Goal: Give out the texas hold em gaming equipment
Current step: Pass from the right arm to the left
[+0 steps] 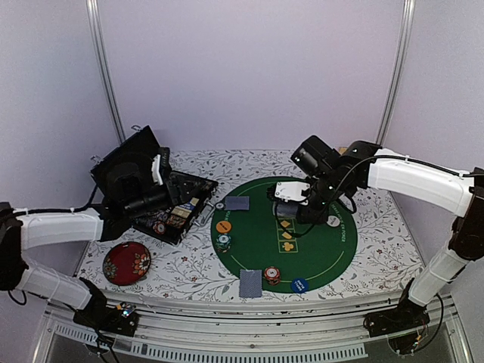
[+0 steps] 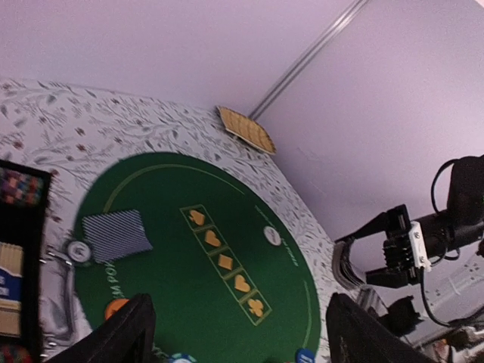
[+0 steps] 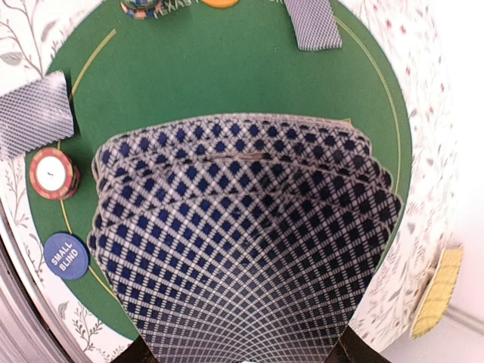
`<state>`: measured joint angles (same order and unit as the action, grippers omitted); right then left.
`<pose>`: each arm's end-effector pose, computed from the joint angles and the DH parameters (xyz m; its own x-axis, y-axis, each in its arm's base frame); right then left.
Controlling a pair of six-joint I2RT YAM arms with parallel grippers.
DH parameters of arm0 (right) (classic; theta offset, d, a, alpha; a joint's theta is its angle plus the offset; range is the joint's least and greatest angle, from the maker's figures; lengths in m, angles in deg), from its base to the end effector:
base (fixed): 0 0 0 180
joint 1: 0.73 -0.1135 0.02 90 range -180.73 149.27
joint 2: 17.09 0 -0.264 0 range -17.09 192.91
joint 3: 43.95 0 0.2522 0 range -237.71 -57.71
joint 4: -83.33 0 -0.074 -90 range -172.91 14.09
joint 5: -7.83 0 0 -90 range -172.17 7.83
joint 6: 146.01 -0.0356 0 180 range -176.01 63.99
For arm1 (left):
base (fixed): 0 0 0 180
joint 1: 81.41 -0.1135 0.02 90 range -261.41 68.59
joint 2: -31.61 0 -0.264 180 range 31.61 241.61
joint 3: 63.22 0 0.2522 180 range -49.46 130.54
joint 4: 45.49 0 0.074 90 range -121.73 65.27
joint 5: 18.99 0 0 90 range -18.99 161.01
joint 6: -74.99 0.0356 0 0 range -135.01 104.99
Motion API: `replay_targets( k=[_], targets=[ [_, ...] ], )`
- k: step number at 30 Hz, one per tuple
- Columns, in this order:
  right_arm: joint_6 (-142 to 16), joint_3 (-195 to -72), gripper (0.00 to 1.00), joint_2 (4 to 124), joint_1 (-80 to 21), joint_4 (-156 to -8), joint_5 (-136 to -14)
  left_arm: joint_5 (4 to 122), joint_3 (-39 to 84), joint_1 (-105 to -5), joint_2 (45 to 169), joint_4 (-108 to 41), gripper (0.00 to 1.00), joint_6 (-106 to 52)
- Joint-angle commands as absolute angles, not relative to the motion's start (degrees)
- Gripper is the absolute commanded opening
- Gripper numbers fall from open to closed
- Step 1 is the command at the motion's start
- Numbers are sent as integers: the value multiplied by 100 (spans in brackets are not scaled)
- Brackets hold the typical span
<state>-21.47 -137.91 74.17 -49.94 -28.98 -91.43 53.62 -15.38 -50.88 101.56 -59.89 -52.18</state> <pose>0.2159 0.2415 0.2904 -0.0892 -0.9600 -0.2656 -0.9146 0.1845 -0.3598 0.2273 -0.1464 0.2521 -0.5391 -0.3514 -0.7654 0.5198 0.5763 -0.6307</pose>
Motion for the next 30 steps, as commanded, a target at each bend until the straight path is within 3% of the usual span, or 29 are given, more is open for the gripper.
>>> replay_targets(
  k=[1,4,9,17,24,30],
  targets=[
    [-1872,-14246,52,7725,-5170,-2713,-9207,4630,-1501,-4553,10792,-7466,84,-5950],
    [-1782,-14391,52,7842,-5261,-2724,-9213,4339,-1469,-4306,11295,-8280,90,-6221],
    [-1761,-14517,52,8029,-5303,-2686,-9198,4054,-1167,-3896,12111,-9119,91,-6420],
    [-1787,-14604,52,8126,-5367,-2687,-9160,4047,-824,-3800,13076,-9609,75,-6946],
    [-1796,-14614,51,8115,-5368,-2722,-9122,4351,-799,-3795,13603,-10104,66,-7302],
    [-1787,-14629,51,8146,-5373,-2755,-9133,4027,-310,-3517,13953,-10072,76,-7186]
  ],
)
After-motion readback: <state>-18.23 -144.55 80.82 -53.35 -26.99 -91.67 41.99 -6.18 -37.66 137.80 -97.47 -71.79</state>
